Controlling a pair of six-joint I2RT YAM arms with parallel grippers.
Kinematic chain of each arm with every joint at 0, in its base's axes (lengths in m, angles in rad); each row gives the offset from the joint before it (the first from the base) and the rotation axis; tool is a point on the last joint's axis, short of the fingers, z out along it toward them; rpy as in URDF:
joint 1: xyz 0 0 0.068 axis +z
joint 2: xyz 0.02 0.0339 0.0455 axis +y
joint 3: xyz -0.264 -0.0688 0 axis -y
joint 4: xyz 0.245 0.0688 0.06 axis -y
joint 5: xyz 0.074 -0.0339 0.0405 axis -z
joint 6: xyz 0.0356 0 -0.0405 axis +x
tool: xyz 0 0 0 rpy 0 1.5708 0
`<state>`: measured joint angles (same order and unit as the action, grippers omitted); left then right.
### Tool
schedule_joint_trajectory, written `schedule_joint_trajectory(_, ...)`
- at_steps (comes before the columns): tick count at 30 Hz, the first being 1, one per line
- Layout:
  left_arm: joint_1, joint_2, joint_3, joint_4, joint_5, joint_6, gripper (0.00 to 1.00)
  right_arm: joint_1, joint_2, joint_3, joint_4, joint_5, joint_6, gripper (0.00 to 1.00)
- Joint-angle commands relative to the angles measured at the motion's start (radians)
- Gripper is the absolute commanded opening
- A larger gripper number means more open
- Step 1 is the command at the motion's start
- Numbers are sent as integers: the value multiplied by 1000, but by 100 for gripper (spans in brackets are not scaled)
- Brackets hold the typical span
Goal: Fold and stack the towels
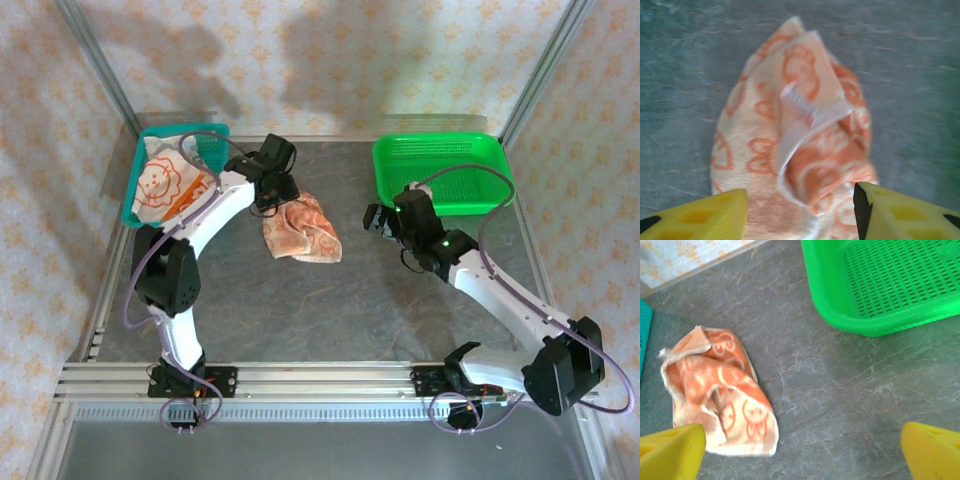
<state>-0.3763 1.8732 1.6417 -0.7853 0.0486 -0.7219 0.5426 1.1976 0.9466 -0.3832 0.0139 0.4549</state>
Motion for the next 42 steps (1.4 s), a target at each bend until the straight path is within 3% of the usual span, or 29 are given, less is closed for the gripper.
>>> schedule_joint_trajectory(1, 10, -41, -4, -24, -9, 116, 58, 22, 41, 35, -20, -60, -16, 99)
schedule_joint_trajectory(3, 10, -76, -66, 15, 3, 150, 58, 49, 71, 36, -9, -64, -18, 98)
schedule_joint_trajectory(9, 10, -52, -122, 78, 75, 272, 57, 119, 224, 69, 46, -121, 11, 75)
schedule_joint_trajectory(14, 9, 81, 20, 66, 94, 363, 54, 165, 344, 122, 79, -151, 20, 61)
schedule_joint_trajectory(18, 9, 231, 219, -14, 78, 434, 51, 197, 441, 161, 118, -169, 27, 58)
schedule_joint_trajectory(25, 11, 422, 454, -165, -36, 510, 40, 208, 621, 244, 146, -213, 65, 47)
schedule_joint_trajectory(29, 10, 429, 448, -154, -95, 529, 25, 207, 672, 258, 162, -212, 74, 45)
schedule_joint_trajectory(33, 14, 421, 428, -157, -133, 536, 0, 208, 728, 278, 156, -201, 79, 43)
schedule_joint_trajectory(38, 17, 317, 349, -129, -156, 525, 0, 203, 777, 316, 102, -105, 75, 32)
schedule_joint_trajectory(42, 20, 187, 245, -129, -171, 482, 0, 173, 812, 350, 46, -15, 69, 31)
